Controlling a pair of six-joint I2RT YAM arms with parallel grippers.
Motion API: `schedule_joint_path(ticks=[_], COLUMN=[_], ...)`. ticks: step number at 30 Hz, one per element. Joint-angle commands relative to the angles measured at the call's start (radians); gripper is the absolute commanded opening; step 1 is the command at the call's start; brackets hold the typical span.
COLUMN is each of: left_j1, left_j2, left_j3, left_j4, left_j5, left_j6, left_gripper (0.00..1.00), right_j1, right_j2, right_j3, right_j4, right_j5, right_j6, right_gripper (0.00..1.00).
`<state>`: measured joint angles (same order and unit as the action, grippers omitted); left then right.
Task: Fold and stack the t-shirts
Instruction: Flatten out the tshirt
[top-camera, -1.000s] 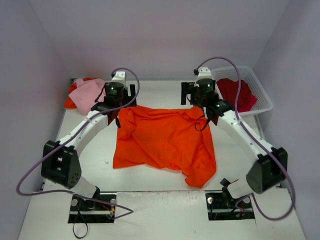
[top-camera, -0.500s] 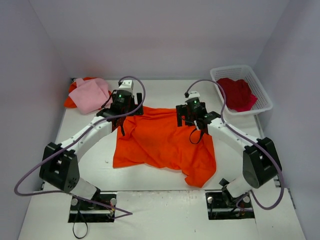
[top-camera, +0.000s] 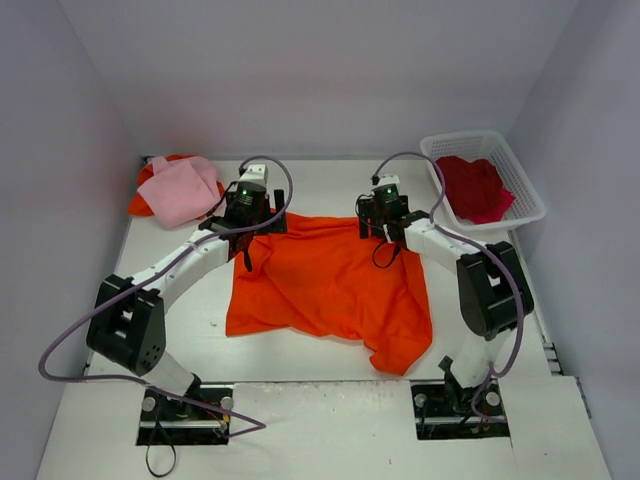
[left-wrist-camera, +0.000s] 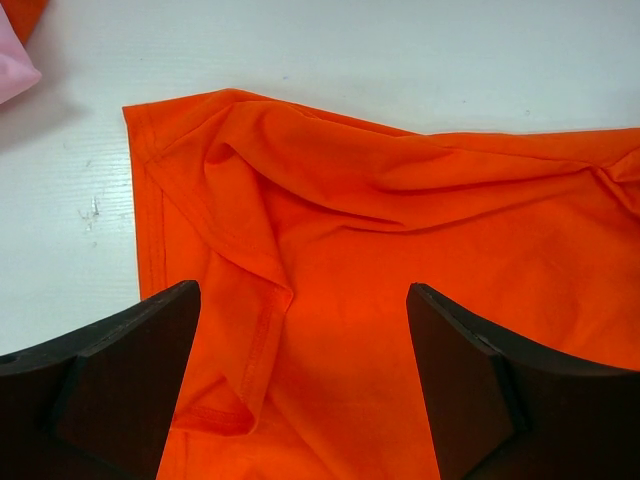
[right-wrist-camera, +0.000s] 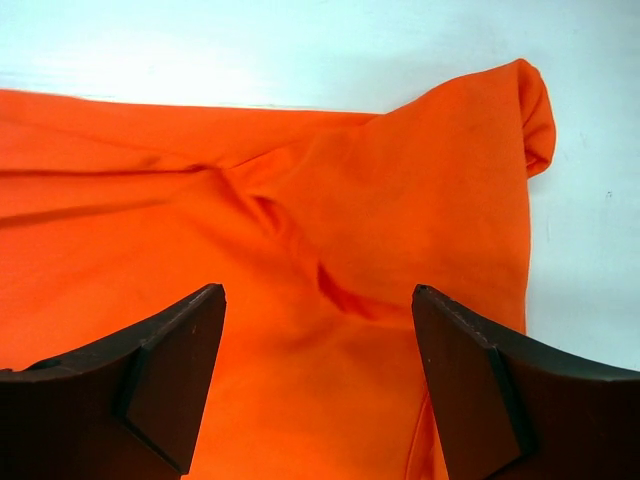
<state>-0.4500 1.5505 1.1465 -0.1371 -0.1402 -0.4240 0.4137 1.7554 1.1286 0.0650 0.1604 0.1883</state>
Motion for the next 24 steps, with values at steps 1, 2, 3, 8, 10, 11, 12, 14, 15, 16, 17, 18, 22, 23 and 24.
schedule_joint_path(ticks=[1,2,3,8,10,11,12,14,15,16,17,18,22,23,24], left_j1=[0.011,0.011,0.011,0.017,0.020,0.022,0.022,0.024,0.024,0.024,0.024,0.024,0.027,0.028,0.028], left_j2=[-0.007,-0.007,-0.006,-0.003,-0.004,-0.004,-0.006,-0.006,-0.007,-0.007,-0.007,-0.007,-0.010,-0.013,-0.013], left_j3=[0.047,0.045,0.044,0.041,0.039,0.038,0.036,0.035,0.035,0.033,0.033,0.030,0.027,0.027,0.025], left_j4=[0.040,0.042,0.042,0.044,0.042,0.042,0.042,0.044,0.044,0.044,0.044,0.044,0.042,0.042,0.042], left_j5=[-0.019,-0.019,-0.019,-0.019,-0.021,-0.019,-0.019,-0.021,-0.021,-0.021,-0.021,-0.021,-0.022,-0.022,-0.022], left_j6=[-0.002,-0.001,-0.001,0.004,0.004,0.004,0.004,0.004,0.004,0.004,0.005,0.005,0.007,0.007,0.007], left_gripper=[0.79,0.79,0.79,0.79,0.79,0.79,0.79,0.79,0.79,0.79,0.79,0.79,0.79,0.79,0.79], right_j1=[-0.027,-0.033,-0.038,-0.049,-0.055,-0.058,-0.058,-0.059,-0.058,-0.059,-0.058,-0.058,-0.058,-0.058,-0.059], right_j2=[0.022,0.029,0.041,0.070,0.082,0.085,0.091,0.098,0.102,0.105,0.105,0.111,0.118,0.115,0.113], right_j3=[0.051,0.054,0.057,0.059,0.059,0.059,0.057,0.054,0.053,0.048,0.046,0.043,0.040,0.045,0.049], right_j4=[0.065,0.071,0.071,0.087,0.091,0.093,0.094,0.098,0.099,0.104,0.105,0.108,0.111,0.111,0.113], right_j5=[0.011,0.010,0.008,0.024,0.027,0.024,0.024,0.022,0.025,0.027,0.031,0.034,0.060,0.067,0.079], right_j6=[-0.021,-0.023,-0.023,-0.038,-0.043,-0.041,-0.043,-0.044,-0.044,-0.044,-0.046,-0.044,-0.049,-0.049,-0.052], right_gripper=[0.71,0.70,0.69,0.68,0.66,0.65,0.65,0.63,0.61,0.58,0.56,0.52,0.20,0.16,0.11])
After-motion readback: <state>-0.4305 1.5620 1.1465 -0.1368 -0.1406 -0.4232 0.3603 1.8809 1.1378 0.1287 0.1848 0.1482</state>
